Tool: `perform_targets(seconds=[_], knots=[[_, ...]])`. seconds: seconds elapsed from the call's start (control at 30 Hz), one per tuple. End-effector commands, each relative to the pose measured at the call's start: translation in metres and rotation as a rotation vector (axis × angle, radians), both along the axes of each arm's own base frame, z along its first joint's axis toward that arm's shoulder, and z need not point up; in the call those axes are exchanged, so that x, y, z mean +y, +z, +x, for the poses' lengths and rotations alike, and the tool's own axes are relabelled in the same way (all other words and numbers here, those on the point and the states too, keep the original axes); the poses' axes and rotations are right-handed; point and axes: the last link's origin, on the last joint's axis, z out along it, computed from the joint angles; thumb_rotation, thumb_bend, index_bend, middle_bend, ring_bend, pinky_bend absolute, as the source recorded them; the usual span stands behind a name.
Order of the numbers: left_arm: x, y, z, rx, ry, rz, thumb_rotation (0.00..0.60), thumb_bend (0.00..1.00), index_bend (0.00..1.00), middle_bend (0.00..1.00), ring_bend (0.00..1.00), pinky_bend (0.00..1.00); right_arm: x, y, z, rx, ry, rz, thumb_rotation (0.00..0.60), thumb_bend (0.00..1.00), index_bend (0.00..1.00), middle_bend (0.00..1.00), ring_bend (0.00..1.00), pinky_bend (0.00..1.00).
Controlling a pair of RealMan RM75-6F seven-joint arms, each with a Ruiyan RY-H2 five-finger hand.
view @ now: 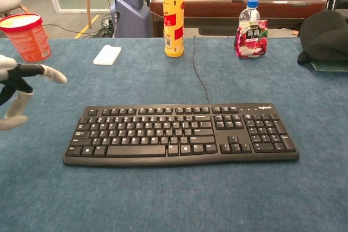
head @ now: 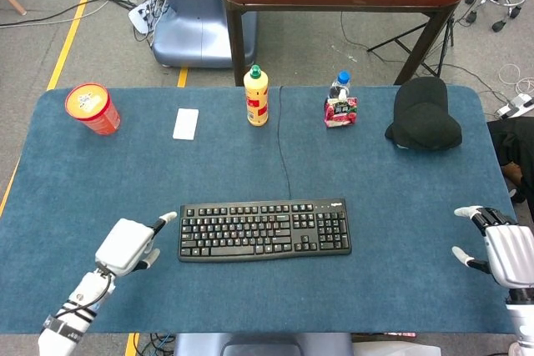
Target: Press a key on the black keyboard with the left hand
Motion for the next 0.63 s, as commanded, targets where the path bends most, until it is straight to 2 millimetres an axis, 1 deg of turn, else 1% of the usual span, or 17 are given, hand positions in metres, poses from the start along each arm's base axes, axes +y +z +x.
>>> perform_targets(seconds=[0.03,0.13,0.23,0.33,0.4,0.63], knots=[[-0.023,0.017,-0.027,-0.021,0.036,0.092,0.6,0.34,0.2,0.54,0.57,0.83,-0.001,-0.002,0.0,0.004,-0.003,0.004,0.6,0.11,0.36,0.38,0.33,0.51],[-0.034,0.025,-0.046,-0.049,0.096,0.141,0.6,0.33,0.22,0.52,0.54,0.76,-0.002,-0.003,0.0,0.008,-0.005,0.009,0.6,0.11,0.36,0.38,0.33,0.51],[-0.044,0.034,-0.063,-0.051,0.137,0.192,0.6,0.33,0.23,0.51,0.52,0.7,-0.004,-0.005,0.0,0.012,-0.006,0.015,0.6,0.11,0.36,0.38,0.33,0.51],[-0.054,0.041,-0.078,-0.051,0.169,0.234,0.6,0.33,0.24,0.51,0.52,0.69,-0.004,-0.005,-0.001,0.013,-0.008,0.017,0.6,0.11,0.36,0.38,0.33,0.51],[-0.057,0.043,-0.085,-0.049,0.192,0.249,0.6,0.33,0.26,0.51,0.52,0.69,-0.005,-0.006,-0.003,0.014,-0.018,0.018,0.6,0.11,0.36,0.38,0.33,0.51],[-0.054,0.041,-0.095,-0.027,0.208,0.223,0.6,0.33,0.27,0.51,0.52,0.69,-0.009,-0.007,-0.007,0.012,-0.034,0.033,0.6,0.11,0.36,0.38,0.33,0.51]])
